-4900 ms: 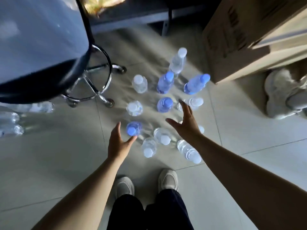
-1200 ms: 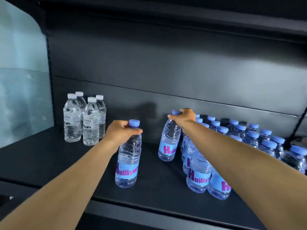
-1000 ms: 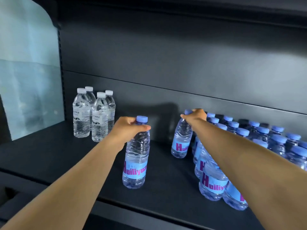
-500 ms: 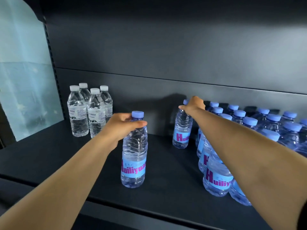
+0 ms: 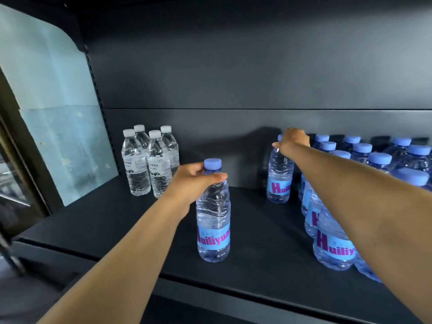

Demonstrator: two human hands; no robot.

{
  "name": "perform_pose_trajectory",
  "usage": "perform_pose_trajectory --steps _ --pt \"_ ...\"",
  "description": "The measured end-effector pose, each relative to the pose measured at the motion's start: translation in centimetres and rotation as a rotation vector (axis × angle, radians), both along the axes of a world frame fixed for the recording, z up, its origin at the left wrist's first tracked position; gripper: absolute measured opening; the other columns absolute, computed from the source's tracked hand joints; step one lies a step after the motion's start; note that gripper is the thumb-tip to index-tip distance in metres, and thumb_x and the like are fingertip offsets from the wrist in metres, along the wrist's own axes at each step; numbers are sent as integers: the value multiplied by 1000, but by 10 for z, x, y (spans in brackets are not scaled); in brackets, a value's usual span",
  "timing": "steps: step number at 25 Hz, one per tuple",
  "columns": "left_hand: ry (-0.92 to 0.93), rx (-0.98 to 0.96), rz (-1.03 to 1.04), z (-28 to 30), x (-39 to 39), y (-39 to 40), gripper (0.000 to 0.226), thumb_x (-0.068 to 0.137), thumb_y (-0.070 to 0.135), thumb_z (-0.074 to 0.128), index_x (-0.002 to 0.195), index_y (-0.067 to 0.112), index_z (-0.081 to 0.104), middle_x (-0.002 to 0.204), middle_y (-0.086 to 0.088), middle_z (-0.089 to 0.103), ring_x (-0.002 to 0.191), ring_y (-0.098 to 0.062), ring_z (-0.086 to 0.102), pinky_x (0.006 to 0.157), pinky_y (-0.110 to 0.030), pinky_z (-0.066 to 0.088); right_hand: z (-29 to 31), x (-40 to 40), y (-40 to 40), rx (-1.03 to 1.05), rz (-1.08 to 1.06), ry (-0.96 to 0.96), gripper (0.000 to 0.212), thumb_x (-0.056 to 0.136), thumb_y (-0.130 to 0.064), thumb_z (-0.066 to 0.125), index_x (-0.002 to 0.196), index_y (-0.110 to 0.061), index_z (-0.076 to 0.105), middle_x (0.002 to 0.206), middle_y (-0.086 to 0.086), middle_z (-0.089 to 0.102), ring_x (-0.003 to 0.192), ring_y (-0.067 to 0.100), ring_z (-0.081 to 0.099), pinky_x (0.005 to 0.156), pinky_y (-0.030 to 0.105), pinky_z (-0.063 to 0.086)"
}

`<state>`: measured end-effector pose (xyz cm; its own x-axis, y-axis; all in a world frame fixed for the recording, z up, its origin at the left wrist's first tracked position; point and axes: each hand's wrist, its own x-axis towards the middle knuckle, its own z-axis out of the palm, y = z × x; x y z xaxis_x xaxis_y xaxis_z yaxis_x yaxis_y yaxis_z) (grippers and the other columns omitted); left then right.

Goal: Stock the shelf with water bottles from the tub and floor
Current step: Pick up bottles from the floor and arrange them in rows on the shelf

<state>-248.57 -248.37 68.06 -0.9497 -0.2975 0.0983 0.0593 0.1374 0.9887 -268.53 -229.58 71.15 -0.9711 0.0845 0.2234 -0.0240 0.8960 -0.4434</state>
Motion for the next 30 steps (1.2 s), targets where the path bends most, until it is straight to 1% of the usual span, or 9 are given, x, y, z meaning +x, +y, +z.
perform_pose_trajectory --steps 4,7,11,15,19,23,25,27,30 --pt "-6 -4 -10 0 1 -2 18 76 13 76 89 22 68 85 2 72 71 -7 69 58 -13 51 -3 -3 2 30 -10 19 31 90 -28 61 101 0 58 107 19 61 106 34 59 73 33 39" --pt "-9 -8 -9 0 1 -3 19 76 13 75 92 21 68 84 3 72 69 -5 68 56 -9 50 0 -7 8 47 8 -16 34 92 -29 58 104 2 58 100 18 57 101 34 57 74 32 37" --pt "-3 -24 -23 -1 -1 -3 21 76 13 75 94 20 68 84 4 71 66 -2 66 55 -7 50 -1 -9 6 128 26 -37 39 93 -30 56 115 3 56 110 19 57 111 35 54 78 33 39" --pt "-25 -37 -10 0 -4 -4 22 75 14 77 95 18 68 80 6 71 63 0 66 51 -7 47 7 7 1 175 88 -67 56 93 -39 54 133 -1 45 131 18 49 120 32 50 92 33 43" --pt "-24 -65 -29 0 -5 2 14 74 12 76 83 20 70 72 6 71 60 -4 67 54 -12 49 45 30 31 94 93 10 79 81 -37 70 136 5 32 139 22 43 126 35 46 95 34 41" --pt "-88 -89 -27 3 -3 0 15 75 13 76 85 21 69 82 0 72 78 -17 68 74 -25 52 84 55 70 246 207 21 84 84 -44 64 145 -3 24 150 18 31 135 33 36 105 34 33" --pt "-120 -73 -56 9 -3 -2 18 74 10 76 90 16 69 81 -2 74 80 -20 68 83 -31 52 97 72 87 404 224 44 87 84 -53 59 147 -7 22 152 16 28 138 33 31 109 35 29" --pt "-121 -79 -100 14 -3 2 18 76 7 74 94 9 69 74 -1 73 72 -17 68 76 -30 52 106 87 101 568 231 45 90 82 -61 56 148 -11 20 153 16 25 140 33 27 111 36 27" --pt "-112 -139 -155 23 -9 23 23 78 4 72 100 4 66 81 -6 69 75 -18 64 71 -25 49 118 108 124 658 202 -38 92 81 -64 55 149 -16 16 156 13 17 144 32 14 114 41 22"
